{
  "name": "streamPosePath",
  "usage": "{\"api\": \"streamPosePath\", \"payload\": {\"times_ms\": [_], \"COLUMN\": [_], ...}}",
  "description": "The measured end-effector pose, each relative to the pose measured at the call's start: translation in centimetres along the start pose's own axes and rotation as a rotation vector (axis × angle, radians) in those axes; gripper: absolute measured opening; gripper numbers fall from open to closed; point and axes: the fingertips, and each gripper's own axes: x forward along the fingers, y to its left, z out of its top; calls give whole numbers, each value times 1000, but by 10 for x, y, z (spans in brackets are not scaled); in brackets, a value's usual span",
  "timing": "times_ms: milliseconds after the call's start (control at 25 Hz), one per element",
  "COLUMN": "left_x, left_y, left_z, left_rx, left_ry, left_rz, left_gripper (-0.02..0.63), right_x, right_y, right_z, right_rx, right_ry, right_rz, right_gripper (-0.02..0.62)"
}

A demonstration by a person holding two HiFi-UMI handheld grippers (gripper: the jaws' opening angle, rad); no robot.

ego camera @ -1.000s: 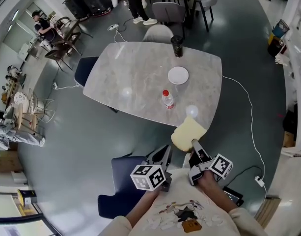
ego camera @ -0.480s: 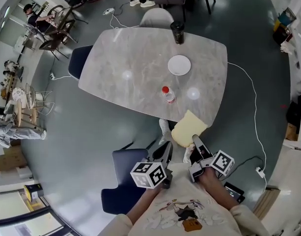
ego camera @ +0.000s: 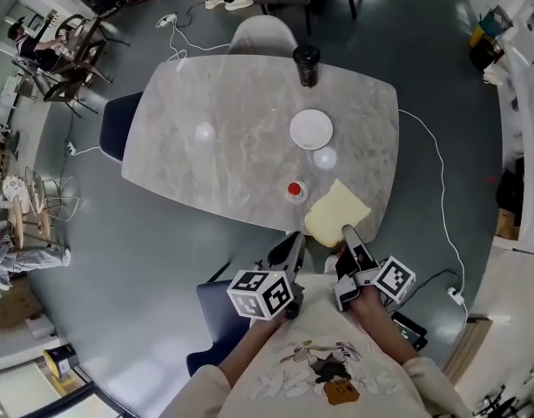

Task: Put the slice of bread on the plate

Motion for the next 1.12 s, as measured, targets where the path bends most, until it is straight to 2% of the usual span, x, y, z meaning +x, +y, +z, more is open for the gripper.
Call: {"api": "streamPosePath", "payload": {"times_ms": [280,520,880,1120], "left_x": [25,41,67,89], "left_y": [28,55,100,105], "left_z": [56,85,109,116], "left_rx": [9,0,-5,13], "left_ry": [5,35,81,126], "left_rz": [-48,-94,-143,-145], "left_gripper": [9,9,9,9], "right_x": [49,82,132,152], "right_y": [3,10,7,-8], "right_z": [37,50,53,71], "right_rx": [1,-9,-51,-65], "right_ry": [-113,-184,-183,-134], "right_rz": [-61,-83,-123,-161], "right_gripper": [92,91,92,92]}}
